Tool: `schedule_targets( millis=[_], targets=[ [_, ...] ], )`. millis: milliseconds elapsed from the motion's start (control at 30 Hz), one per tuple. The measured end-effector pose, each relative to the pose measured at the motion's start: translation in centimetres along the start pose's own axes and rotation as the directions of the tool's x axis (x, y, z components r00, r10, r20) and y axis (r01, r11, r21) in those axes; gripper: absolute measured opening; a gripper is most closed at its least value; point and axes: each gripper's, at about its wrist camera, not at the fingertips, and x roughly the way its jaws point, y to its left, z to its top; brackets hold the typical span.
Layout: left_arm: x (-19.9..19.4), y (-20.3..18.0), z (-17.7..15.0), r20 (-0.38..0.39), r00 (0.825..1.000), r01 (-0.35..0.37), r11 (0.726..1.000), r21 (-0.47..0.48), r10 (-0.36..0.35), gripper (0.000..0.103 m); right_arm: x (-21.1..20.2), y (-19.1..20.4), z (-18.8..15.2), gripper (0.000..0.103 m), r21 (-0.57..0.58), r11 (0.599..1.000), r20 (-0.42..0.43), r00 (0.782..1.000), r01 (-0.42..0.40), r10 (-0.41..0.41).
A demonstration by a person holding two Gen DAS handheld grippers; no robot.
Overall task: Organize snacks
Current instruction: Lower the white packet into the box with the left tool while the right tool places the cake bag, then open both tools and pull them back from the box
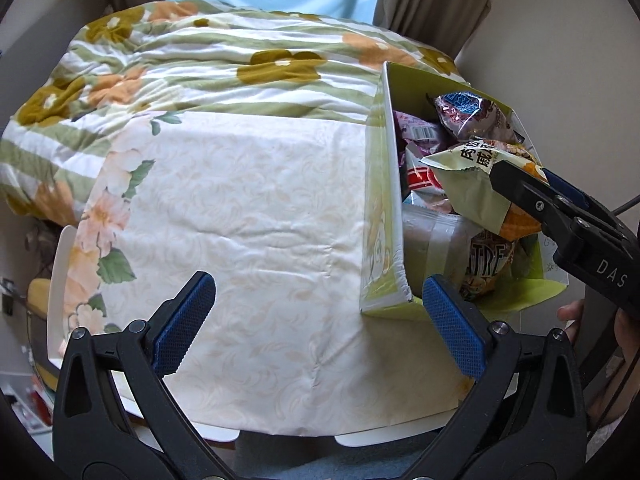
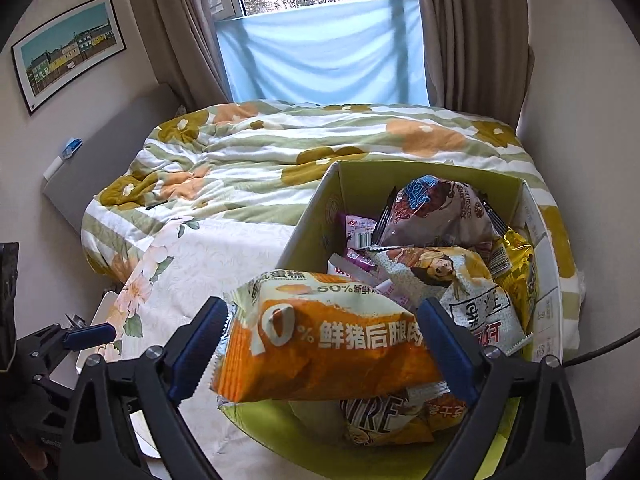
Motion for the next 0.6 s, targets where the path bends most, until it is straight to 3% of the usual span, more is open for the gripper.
schedule_targets(
  millis=[200,400,500,600],
  targets=[
    [-1.4,0.5,-1.3,0.021,1.0,0.021,1.0,0.02,-0.021,0.103,-3.2,0.6,-0.4,0.095,-0.005,0.999,0.111,0.993,0.035,-0.034],
    [-5.0,1.0,-2.5,0.085,0.995,0.043,0.997,0.067,-0.049,0.103,-6.7,1.6,-1.1,0.095,0.026,0.996,0.168,0.981,0.09,-0.094],
    [-8.1,1.3,-3.2,0.147,0.987,0.049,0.995,0.086,-0.062,0.103,-8.8,3.0,-1.9,0.095,0.029,0.993,0.186,0.975,0.115,-0.118],
    [-12.2,1.3,-3.9,0.243,0.969,0.008,0.992,0.125,-0.039,0.103,-11.6,4.5,-2.8,0.095,0.032,0.99,0.212,0.967,0.135,-0.139]
  ],
)
